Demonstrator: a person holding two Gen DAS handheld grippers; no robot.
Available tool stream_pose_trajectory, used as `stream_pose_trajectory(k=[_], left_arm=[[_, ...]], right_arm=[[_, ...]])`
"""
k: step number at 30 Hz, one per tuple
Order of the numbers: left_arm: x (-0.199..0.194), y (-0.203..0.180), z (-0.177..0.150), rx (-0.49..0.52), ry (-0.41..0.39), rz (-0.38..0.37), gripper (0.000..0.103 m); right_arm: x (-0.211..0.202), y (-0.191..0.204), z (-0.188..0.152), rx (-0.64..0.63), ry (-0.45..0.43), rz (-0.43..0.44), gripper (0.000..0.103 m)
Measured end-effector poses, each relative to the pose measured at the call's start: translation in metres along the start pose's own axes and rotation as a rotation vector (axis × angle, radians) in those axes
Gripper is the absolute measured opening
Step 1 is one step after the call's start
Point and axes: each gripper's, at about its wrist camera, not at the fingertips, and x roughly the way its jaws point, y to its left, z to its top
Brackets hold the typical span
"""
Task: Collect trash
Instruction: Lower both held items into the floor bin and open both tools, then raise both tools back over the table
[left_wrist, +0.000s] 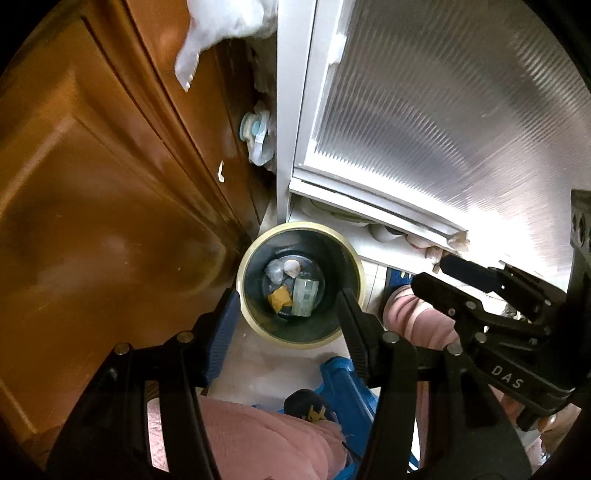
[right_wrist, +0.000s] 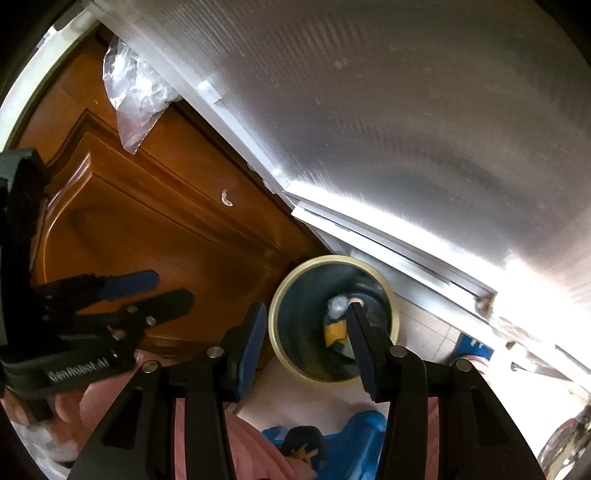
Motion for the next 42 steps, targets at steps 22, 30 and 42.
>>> stream_pose_trajectory(k=[22, 30, 42], left_arm=[[-0.179, -0.019, -0.016, 0.028, -0.260, -0.069, 0.051], [-0.257, -0.030, -0.006, 0.126, -0.387, -0.079, 0.051], [-0.342, -0.072, 0.070, 0.226, -0.506, -0.128, 0.051]], right_arm=[[-0.156, 0.060, -0.011, -0.185, -0.161, 0.000, 0.046], [-0.228, 0.090, 0.007, -0.281, -0.239, 0.006, 0.046], [-0.357, 0.058, 0.087, -0.199, -0.406, -0.075, 0.046]])
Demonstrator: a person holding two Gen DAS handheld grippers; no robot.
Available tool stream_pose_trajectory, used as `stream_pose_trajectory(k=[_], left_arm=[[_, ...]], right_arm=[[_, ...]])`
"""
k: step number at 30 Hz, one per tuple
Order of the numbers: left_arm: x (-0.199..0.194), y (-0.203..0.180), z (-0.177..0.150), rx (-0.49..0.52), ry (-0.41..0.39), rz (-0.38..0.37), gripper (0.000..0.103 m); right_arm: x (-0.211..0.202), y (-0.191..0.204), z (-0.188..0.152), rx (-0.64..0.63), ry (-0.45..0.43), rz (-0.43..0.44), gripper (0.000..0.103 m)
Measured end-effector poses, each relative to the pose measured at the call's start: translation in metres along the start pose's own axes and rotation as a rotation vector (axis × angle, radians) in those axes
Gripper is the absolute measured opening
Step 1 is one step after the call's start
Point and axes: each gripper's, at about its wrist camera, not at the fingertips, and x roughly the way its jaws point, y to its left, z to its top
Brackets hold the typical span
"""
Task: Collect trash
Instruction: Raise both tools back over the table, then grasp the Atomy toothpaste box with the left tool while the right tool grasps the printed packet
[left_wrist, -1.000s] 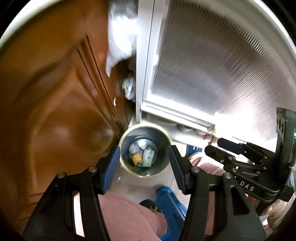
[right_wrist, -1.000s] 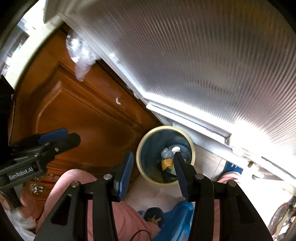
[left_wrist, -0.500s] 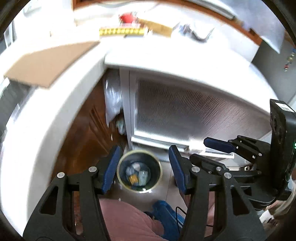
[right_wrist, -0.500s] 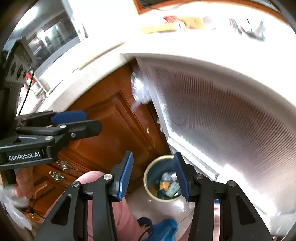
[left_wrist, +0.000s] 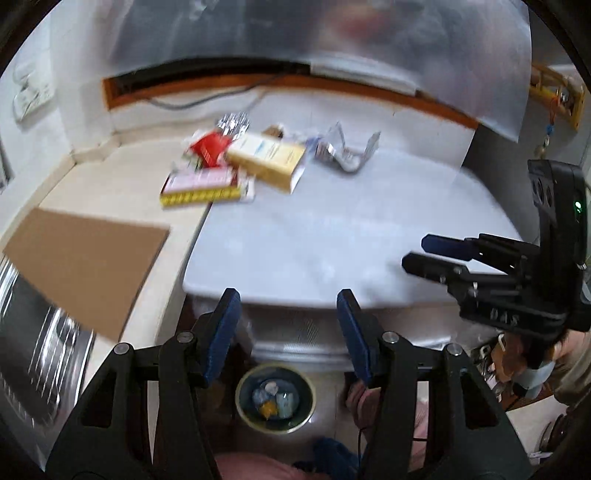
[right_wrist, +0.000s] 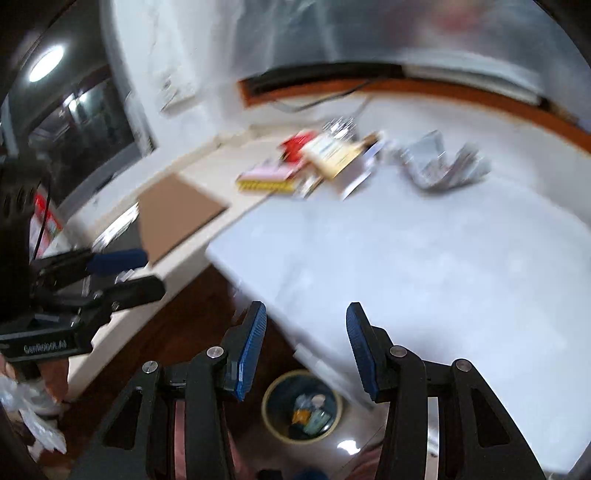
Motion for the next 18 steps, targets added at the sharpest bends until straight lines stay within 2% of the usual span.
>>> stream_pose_trajectory(k=[4, 7, 13, 18], left_arm=[[0.011, -0.004, 0.046, -0.021, -0.020, -0.026, 0.051], [0.034, -0.002, 0.080, -0.056, -0.010, -0.042, 0.051], [0.099, 0.013, 0.137, -0.168, 0.021, -0.028, 0.051], [0.154, 0.034, 0.160, -0.274, 0.068, 0.005, 0.051]], right_arm=[[-0.008, -0.039, 0.041, 0.070, -0.052, -0.050, 0.046], [-0.001, -0.070, 0.071, 0.133, -0.080, -0.075, 0.046], [0.034, -0.126, 0.116, 0.247, -0.110, -0.093, 0.046], [0.081, -0.166, 0.140, 0.352, -0.103, -0.132, 0.046]])
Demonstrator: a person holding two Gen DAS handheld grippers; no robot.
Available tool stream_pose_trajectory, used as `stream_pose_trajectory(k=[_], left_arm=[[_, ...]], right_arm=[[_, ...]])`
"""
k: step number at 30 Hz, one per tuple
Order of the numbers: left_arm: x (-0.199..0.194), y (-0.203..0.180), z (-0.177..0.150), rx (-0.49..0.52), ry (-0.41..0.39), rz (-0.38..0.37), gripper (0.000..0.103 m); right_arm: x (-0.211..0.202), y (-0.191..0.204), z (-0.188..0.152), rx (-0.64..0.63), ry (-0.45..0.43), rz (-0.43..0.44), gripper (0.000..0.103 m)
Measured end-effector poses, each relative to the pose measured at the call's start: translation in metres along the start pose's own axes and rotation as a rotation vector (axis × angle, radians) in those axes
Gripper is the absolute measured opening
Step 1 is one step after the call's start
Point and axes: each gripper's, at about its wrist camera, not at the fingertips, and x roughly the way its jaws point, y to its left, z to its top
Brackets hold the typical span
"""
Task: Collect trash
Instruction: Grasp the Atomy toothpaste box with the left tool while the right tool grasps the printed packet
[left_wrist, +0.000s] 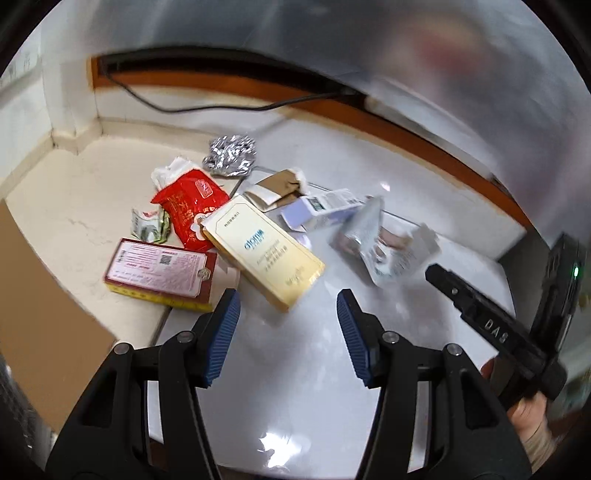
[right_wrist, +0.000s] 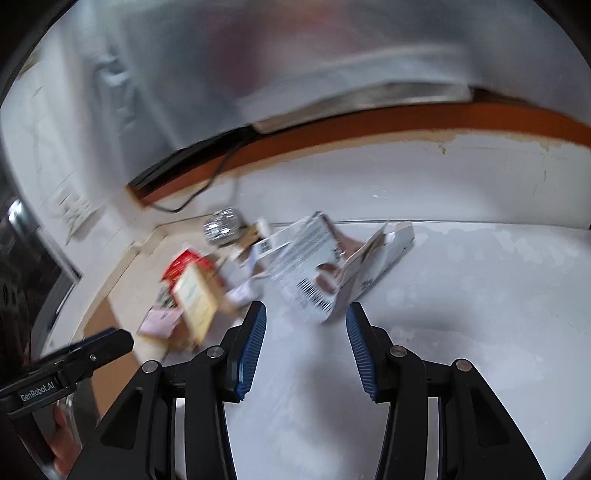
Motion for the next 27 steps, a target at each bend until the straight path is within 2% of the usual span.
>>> stream_pose_trajectory(k=[7, 12, 13, 17, 23, 27], left_arm=[[0.063, 0.017, 0.023, -0.154, 0.055, 0.032, 0.051], [0.080, 0.022, 0.030, -0.252, 0.050, -0.002, 0.051], [0.082, 0.022, 0.031, -0.259, 0.053, 0.004, 0.051], [0.093, 0.017, 0.036, -0.269, 0.055, 0.080, 0.051], [0.097, 0.014, 0.036, -0.245, 0.062, 0.157, 0.051], [0.094, 0.014, 0.030, -0.232, 0.070, 0.163, 0.051]], right_arm=[[0.065, -0.028, 0.015, 0.103, 0.076, -0.009, 0.046], [0.089, -0.038, 0.010, 0.117, 0.103, 0.006, 0.046], [0.092, -0.039, 0.010, 0.116, 0.102, 0.007, 0.045], [0.103, -0.038, 0.009, 0.101, 0.106, 0.002, 0.030], [0.113, -0.036, 0.004, 0.103, 0.122, 0.002, 0.029], [0.113, -0.037, 0.000, 0.105, 0.128, 0.010, 0.028]])
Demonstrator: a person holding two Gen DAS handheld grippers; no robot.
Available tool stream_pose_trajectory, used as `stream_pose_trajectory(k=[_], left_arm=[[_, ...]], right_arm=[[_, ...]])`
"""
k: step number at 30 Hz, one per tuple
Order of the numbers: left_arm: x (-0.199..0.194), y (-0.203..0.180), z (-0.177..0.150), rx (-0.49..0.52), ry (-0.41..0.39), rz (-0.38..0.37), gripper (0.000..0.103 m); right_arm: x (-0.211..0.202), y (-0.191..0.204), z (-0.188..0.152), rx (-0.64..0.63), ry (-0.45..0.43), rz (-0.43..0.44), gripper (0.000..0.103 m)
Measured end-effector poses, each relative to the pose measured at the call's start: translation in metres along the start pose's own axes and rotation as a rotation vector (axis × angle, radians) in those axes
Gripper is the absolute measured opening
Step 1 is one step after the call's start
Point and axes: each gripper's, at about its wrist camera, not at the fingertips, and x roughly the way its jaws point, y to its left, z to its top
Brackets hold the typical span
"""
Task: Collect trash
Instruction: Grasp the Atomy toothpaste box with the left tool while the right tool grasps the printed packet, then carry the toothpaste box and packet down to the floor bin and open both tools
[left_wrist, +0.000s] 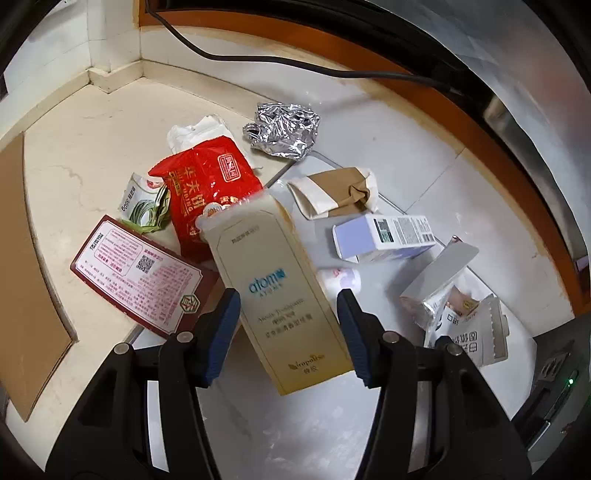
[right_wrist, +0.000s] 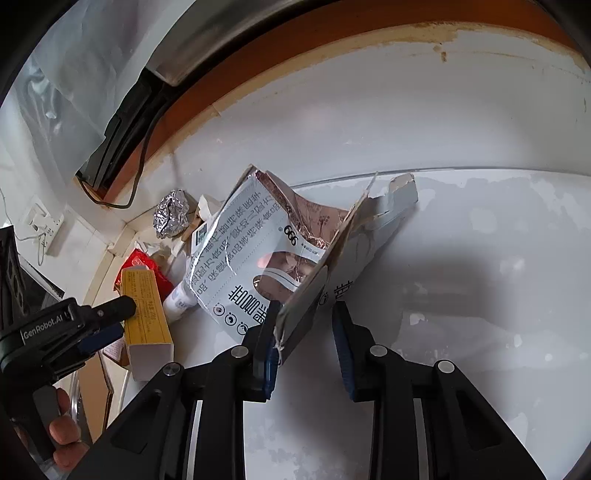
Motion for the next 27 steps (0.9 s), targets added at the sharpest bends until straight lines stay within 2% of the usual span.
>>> stream_pose_trajectory(k=[7, 9, 12, 14, 15, 16, 18, 23, 27], left_arm=[[0.004, 0.004, -0.005, -0.017, 0.000, 0.005, 0.054], [0.010, 0.007, -0.006, -0.037, 0.016, 0.003, 0.060], [0.019, 0.010, -0.007, -0.079, 0.044, -0.022, 0.060], [0.028, 0.014, -0.011, -0.119, 0.091, -0.070, 0.058], [0.029, 0.014, -0.012, -0.128, 0.092, -0.080, 0.052], [0.029, 0.015, -0.015, -0.134, 0.085, -0.098, 0.050], [0.025, 0.013, -0.018, -0.126, 0.074, -0.102, 0.048], [0.004, 0.006, -0.026, -0.067, 0.030, -0.093, 0.047], [-0.031, -0.002, -0.041, 0.013, -0.003, -0.110, 0.047]], right_arm=[[0.005, 0.004, -0.003, -0.003, 0.003, 0.005, 0.028], [0.006, 0.005, -0.003, -0.008, 0.002, 0.001, 0.028], [0.006, 0.005, -0.002, -0.007, 0.000, 0.003, 0.027], [0.006, 0.004, -0.002, -0.006, -0.002, 0.003, 0.020], [0.006, 0.003, -0.002, -0.007, 0.001, 0.003, 0.017], [0.005, 0.002, -0.003, -0.009, 0.002, 0.002, 0.013], [0.002, 0.000, -0.005, -0.022, -0.006, -0.007, 0.006], [-0.016, 0.004, -0.015, -0.046, -0.048, 0.021, 0.005], [-0.037, 0.011, -0.028, -0.059, -0.073, 0.044, 0.005]])
